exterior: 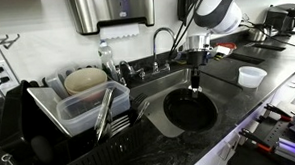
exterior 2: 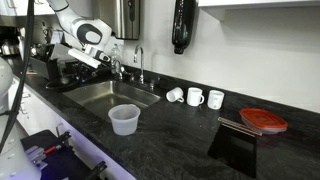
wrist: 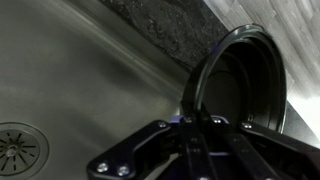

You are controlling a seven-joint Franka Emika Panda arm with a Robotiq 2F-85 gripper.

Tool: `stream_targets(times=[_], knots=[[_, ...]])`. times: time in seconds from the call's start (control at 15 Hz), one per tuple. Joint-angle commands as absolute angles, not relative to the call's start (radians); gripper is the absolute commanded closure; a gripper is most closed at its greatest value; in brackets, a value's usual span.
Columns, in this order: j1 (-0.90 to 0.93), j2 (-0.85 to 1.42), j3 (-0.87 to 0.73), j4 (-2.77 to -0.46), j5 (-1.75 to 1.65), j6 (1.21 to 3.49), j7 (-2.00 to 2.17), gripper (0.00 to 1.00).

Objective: Put the bowl on the countertop

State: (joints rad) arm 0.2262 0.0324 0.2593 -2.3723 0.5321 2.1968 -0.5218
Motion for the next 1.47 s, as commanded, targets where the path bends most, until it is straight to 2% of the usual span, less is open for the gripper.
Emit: stream_targets(times=[0.0, 0.4, 0.93, 1.4], knots=[[0.247, 0.052, 0.277, -2.345, 0.563, 2.179, -0.569, 0.98], [0.282, 0.094, 0.31, -2.304, 0.595, 2.181, -0.622, 0.98], [0.274, 0.314, 0.355, -2.117, 0.578, 2.164, -0.645, 0.98], [0.25, 0.346, 0.366, -2.12, 0.547, 2.137, -0.639, 0.98]])
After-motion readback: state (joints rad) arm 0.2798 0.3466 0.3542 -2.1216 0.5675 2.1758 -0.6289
